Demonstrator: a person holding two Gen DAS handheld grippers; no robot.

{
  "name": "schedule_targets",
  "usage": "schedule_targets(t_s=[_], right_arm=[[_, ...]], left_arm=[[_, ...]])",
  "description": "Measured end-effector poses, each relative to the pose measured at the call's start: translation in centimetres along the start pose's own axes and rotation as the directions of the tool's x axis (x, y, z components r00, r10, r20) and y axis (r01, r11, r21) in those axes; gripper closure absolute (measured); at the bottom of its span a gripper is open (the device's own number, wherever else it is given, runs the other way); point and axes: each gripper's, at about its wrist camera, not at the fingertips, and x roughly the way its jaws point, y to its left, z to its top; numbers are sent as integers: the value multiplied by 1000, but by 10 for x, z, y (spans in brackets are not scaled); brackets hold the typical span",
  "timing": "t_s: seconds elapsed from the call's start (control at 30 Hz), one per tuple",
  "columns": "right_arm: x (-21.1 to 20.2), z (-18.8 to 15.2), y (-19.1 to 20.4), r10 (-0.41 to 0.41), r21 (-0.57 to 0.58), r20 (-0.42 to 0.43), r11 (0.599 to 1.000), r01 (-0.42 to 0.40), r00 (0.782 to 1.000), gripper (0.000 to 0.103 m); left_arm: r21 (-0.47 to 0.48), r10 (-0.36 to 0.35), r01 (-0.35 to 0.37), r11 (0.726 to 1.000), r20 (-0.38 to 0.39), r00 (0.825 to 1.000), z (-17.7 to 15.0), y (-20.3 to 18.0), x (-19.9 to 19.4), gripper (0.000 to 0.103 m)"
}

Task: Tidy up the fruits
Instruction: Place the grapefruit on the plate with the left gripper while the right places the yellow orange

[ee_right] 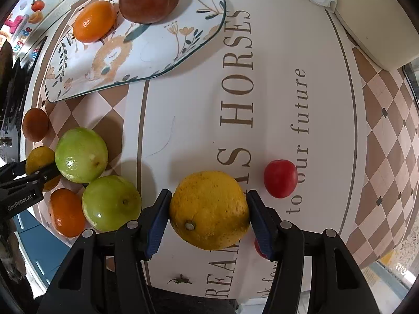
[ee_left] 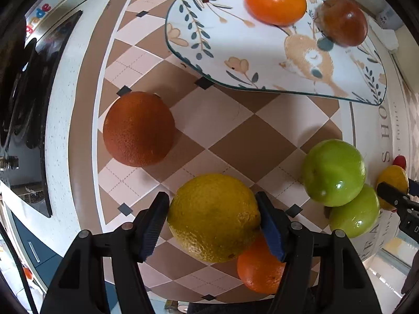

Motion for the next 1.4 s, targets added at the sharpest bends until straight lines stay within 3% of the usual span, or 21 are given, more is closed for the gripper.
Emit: schedule_targets(t_s=[0.23,0.4,0.57,0.73,0.9,1.07,1.17,1.33,1.4], right_arm=[[-1,-5,-5,-16,-8,21,1000,16,1000,42],[-22,-5,6,1,-4,97,1000,-1,995,42],[-51,32,25,35,-27,164,999,-31,986,42],[-50,85,52,13,-69,173,998,-2,985,42],[-27,117,71,-12,-90,125,996,24,992,42],[-17,130,71,-30,-93,94,995,39,995,42],[-12,137,69,-34,-96,83,995,42,996,42],[-7,140,66,-32,-79,64,996,37,997,42],[-7,142,65,-26,-73,63,997,31,998,42]], left_arm=[[-3,-12,12,1000,14,1000,-3,1,1,38],[-6,-36,37,999,62,997,2,19,-38,38],[7,-68,67,998,154,986,24,16,-87,38],[24,-38,34,999,204,978,82,9,-110,38],[17,-23,21,1000,161,987,139,17,-88,38],[-24,-55,57,998,85,995,181,26,-58,38],[-57,-73,75,996,46,996,198,32,-41,38],[-82,-99,104,991,60,993,212,35,-39,39],[-67,-75,79,995,68,995,214,31,-40,39]])
